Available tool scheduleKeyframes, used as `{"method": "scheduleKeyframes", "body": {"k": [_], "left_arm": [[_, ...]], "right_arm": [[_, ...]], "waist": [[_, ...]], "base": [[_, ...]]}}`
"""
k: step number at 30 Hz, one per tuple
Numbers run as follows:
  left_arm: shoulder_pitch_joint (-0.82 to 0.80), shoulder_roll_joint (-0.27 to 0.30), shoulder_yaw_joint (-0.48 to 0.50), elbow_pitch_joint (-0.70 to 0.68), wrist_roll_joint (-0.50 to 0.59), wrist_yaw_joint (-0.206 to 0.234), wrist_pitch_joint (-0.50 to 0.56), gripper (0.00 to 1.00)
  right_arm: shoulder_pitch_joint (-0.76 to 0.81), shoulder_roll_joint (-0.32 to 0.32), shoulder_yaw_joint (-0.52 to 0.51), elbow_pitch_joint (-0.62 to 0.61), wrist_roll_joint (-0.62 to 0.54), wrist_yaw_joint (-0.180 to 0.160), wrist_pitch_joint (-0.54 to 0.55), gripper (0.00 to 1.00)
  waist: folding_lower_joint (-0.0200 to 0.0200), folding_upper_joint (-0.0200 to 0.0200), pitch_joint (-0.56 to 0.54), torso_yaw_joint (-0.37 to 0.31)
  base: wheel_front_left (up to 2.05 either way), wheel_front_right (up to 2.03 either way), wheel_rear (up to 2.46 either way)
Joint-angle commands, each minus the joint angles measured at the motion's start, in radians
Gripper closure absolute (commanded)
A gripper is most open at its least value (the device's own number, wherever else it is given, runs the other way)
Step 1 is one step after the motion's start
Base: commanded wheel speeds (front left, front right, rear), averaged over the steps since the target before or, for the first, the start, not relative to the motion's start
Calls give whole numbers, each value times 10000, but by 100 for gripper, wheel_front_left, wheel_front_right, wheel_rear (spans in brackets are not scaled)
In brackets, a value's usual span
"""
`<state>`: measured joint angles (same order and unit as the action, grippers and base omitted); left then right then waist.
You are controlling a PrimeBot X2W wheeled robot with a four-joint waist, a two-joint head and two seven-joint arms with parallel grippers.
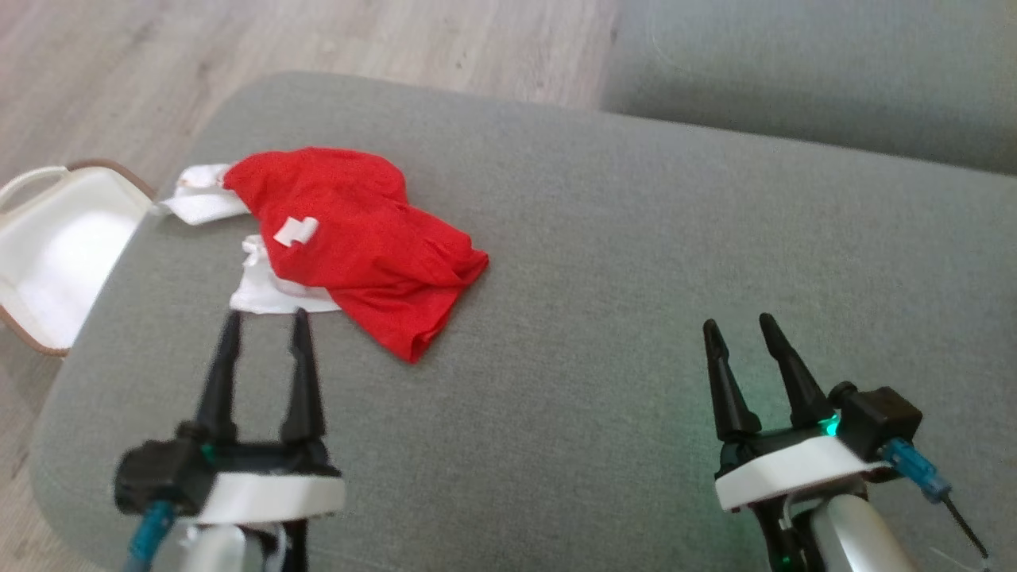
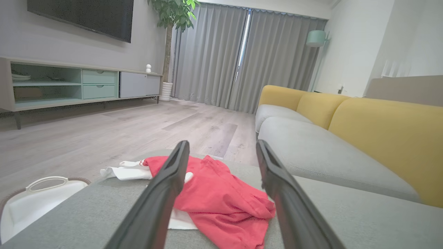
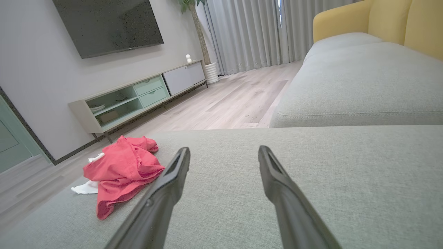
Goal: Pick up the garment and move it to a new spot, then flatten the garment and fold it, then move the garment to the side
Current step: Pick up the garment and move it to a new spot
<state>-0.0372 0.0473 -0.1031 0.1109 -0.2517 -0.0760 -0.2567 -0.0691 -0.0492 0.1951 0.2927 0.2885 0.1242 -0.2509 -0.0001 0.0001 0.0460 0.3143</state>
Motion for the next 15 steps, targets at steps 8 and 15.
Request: {"method": "scheduleKeyframes", "body": {"k": [8,15], "left_arm": [[-2490,1192,937,433,504,-425,4,0],[-5014,3103,-582,2660,-501,-539,2073,0]], "right_arm": [[-897,-11,-274,-723,-509,65,-109,0],[-1423,-11,-771,-1152,-794,65,-109,0]], "waist": [[1,-1,1417,-629],[1,-1,2467,-1095]], "base": [[0,0,0],[0,0,0]]}}
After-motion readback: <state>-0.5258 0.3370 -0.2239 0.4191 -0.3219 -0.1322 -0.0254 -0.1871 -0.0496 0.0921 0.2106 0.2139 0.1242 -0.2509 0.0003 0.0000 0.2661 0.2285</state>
